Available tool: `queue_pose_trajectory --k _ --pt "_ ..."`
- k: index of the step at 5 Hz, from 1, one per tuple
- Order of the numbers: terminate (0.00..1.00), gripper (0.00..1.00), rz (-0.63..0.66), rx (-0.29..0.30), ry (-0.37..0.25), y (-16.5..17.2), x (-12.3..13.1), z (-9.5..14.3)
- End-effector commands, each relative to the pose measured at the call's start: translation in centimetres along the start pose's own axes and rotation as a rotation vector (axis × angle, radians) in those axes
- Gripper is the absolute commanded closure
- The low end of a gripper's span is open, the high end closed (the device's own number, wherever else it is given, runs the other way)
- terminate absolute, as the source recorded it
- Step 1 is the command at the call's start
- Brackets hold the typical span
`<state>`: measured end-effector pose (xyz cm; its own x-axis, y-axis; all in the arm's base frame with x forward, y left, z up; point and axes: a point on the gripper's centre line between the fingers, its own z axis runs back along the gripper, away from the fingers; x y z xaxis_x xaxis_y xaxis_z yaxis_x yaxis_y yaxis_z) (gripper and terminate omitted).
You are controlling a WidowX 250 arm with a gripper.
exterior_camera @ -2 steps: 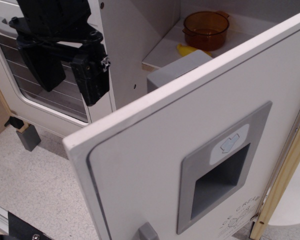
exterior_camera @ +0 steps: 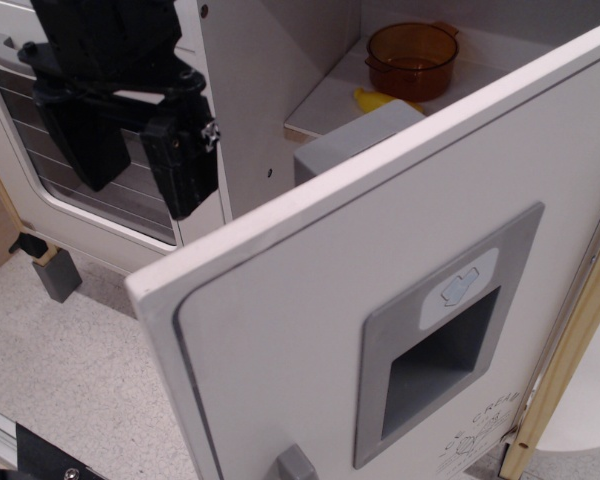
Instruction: Close fridge
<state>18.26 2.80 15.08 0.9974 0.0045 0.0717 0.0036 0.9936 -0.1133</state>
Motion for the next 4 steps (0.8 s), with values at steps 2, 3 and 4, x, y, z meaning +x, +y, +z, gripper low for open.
queue_pose_trajectory --k 2,3,4 --pt "0.00 0.00 -0.067 -0.090 -0.034 -5.3 1.3 6.7" --pt "0.00 0.00 -0.112 -0.118 -0.044 -7.4 -0.3 7.7" --pt "0.00 0.00 -0.154 -0.122 -0.062 -8.9 -1.9 8.1"
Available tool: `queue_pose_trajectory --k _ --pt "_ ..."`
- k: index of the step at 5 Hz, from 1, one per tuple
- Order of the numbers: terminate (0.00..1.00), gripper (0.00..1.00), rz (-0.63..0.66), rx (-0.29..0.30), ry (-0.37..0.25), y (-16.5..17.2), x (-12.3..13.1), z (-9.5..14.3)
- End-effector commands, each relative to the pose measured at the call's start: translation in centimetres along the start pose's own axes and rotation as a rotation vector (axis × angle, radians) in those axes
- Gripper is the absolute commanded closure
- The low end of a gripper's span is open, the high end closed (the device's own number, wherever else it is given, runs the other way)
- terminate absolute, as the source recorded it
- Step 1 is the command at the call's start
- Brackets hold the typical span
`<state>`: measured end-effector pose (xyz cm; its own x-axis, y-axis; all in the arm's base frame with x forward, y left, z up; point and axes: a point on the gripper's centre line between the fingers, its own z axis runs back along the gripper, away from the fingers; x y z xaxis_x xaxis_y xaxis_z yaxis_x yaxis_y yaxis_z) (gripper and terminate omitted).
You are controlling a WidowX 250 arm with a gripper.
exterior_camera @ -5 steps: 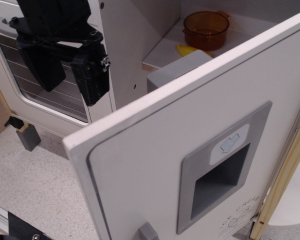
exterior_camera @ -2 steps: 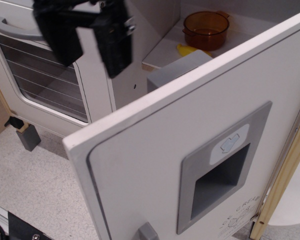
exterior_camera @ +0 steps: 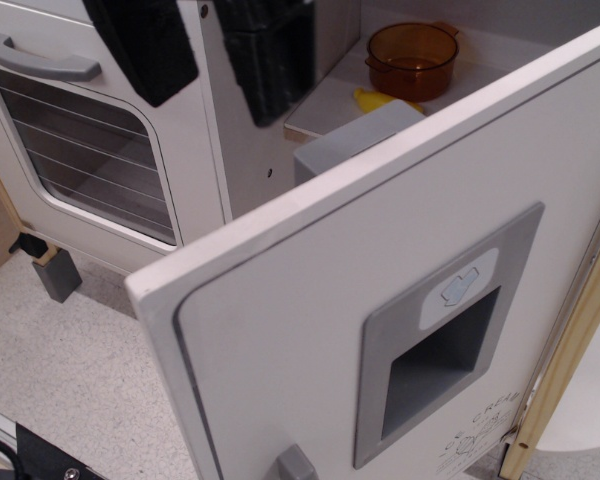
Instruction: Close fridge
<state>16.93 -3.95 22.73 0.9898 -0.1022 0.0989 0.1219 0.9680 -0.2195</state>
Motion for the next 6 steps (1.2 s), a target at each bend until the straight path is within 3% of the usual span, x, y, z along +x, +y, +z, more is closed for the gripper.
queue_pose_trajectory --k 1,2,3,6 --pt "0.00 0.00 -0.093 0.024 -0.043 -2.8 -2.0 0.1" --pt "0.00 0.00 -0.117 0.122 -0.047 -2.7 -2.2 -1.3" --pt "0.00 0.00 -0.116 0.181 -0.070 -2.4 -2.0 -2.0" --pt "0.00 0.00 0.025 0.206 -0.092 1.3 1.1 0.9"
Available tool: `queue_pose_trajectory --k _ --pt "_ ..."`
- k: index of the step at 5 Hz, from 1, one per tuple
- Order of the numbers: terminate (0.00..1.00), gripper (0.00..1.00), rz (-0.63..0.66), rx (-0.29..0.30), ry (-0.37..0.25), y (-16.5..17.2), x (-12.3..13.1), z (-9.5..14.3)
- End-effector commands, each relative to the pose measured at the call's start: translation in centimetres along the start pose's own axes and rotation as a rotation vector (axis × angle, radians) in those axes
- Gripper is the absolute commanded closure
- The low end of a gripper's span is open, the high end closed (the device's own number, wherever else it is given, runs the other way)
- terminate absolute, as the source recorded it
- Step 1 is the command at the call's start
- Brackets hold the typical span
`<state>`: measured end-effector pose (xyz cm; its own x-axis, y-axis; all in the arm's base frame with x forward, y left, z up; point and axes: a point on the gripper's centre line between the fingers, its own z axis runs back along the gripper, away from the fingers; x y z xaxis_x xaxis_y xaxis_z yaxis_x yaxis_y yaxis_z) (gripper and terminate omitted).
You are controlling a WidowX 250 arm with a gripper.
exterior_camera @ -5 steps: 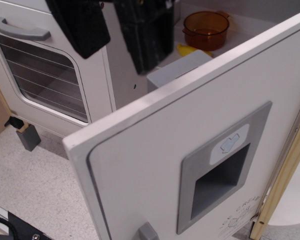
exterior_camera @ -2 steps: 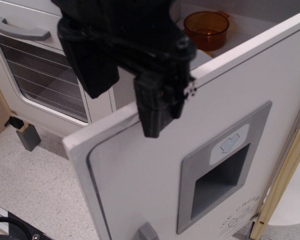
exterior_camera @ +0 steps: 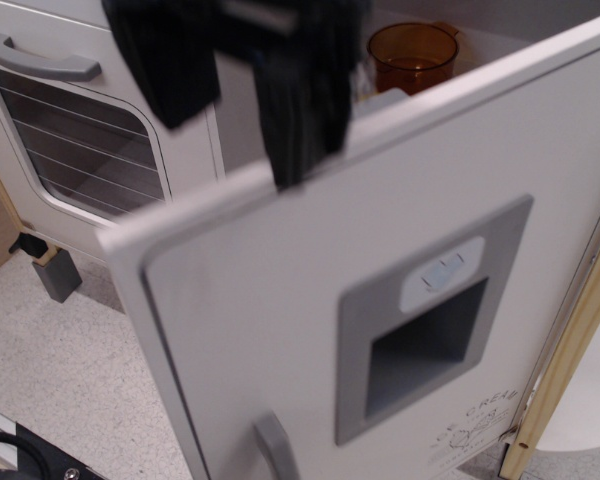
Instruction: Close fridge
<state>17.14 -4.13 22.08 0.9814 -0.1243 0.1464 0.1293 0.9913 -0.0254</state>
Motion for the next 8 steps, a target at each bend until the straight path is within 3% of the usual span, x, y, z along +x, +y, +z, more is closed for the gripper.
queue_pose_trajectory --k 1,2,3,4,5,6,7,8 --pt "0.00 0.00 0.123 0.059 -0.082 2.6 1.2 1.9" --pt "0.00 0.00 0.124 0.078 -0.097 2.3 0.7 2.6" --pt "0.00 0.00 0.071 0.061 -0.098 0.7 -0.9 3.3" --pt "0.00 0.00 0.085 0.102 -0.073 -0.3 -1.7 2.9" --pt "0.00 0.00 0.152 0.093 -0.048 -0.6 -2.5 -0.3" --pt "0.00 0.00 0.221 0.046 -0.039 -0.6 -3.3 -3.0" --pt "0.00 0.00 0.268 0.010 -0.067 -0.3 -3.5 -4.4" --pt "0.00 0.00 0.281 -0.023 -0.097 1.1 -1.9 -5.2"
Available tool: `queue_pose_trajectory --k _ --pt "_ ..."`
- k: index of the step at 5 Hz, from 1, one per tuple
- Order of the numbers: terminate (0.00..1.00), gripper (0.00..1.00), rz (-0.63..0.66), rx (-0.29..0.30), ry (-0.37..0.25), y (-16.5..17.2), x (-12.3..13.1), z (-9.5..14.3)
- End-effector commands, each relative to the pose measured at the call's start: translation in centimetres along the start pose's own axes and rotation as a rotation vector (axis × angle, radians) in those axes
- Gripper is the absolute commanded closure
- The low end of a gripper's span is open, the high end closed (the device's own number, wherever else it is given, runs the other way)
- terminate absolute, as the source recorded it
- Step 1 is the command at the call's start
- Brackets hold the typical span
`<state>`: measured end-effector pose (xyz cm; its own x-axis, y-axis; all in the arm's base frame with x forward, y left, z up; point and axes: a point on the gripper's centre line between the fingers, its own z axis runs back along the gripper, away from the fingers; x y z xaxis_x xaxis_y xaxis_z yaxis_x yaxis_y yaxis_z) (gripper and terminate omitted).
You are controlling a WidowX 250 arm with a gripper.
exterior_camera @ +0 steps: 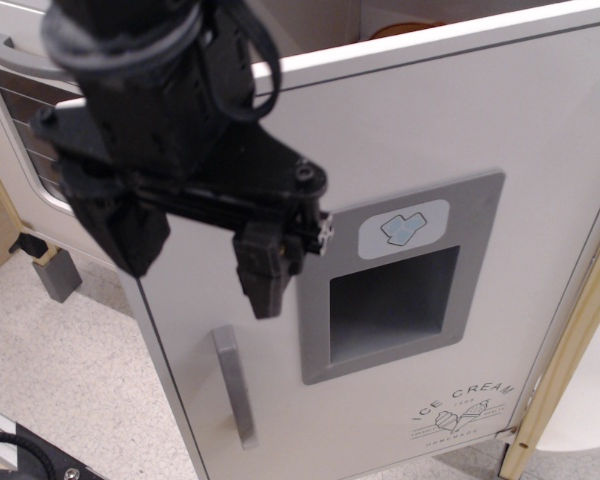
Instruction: Close fridge
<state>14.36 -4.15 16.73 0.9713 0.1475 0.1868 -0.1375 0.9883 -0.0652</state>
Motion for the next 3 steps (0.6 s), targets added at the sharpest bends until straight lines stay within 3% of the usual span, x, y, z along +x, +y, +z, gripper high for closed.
queue_pose_trajectory --k 1,3 --pt "0.00 0.00 0.019 -0.018 -0.093 1.9 3.2 -0.9" --pt "0.00 0.00 0.108 -0.044 -0.130 3.0 7.0 -0.7"
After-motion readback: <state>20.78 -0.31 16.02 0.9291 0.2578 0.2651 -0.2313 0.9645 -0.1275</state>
